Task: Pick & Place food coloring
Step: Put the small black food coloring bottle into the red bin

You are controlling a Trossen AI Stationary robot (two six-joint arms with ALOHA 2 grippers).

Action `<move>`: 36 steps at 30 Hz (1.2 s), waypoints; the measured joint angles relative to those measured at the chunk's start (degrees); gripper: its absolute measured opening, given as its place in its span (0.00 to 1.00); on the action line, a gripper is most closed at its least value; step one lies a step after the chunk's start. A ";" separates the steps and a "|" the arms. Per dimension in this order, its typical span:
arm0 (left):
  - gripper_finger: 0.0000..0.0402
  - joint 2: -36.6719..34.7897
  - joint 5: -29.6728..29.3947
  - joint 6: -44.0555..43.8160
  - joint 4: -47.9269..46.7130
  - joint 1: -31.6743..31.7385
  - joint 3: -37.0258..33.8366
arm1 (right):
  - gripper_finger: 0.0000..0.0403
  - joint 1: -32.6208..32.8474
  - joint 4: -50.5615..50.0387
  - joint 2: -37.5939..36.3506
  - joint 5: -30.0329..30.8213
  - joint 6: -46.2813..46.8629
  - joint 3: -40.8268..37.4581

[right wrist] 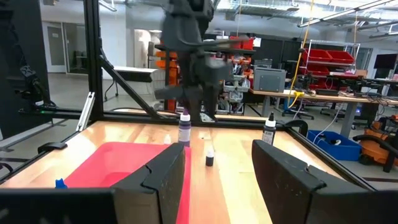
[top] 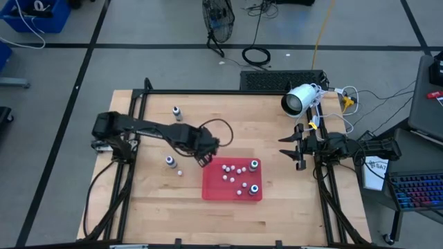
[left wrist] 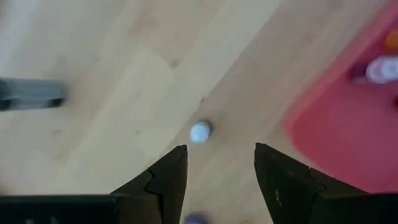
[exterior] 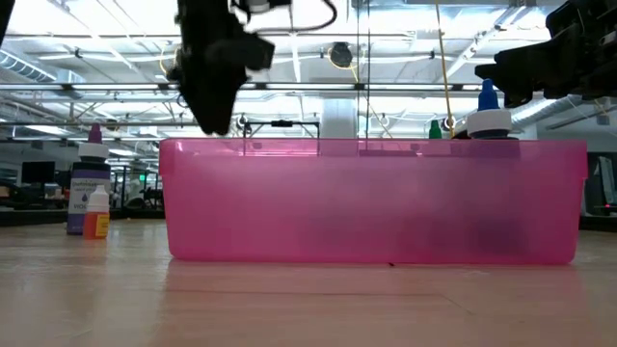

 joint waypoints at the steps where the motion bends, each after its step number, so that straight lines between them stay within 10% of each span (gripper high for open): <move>1: 0.47 -0.54 1.51 0.47 2.02 0.97 -1.82 | 0.44 -0.01 0.04 0.00 0.01 0.01 0.00; 36: 0.47 -0.92 13.32 5.73 21.67 9.93 -20.45 | 0.44 -0.01 0.07 0.00 0.00 0.02 -0.01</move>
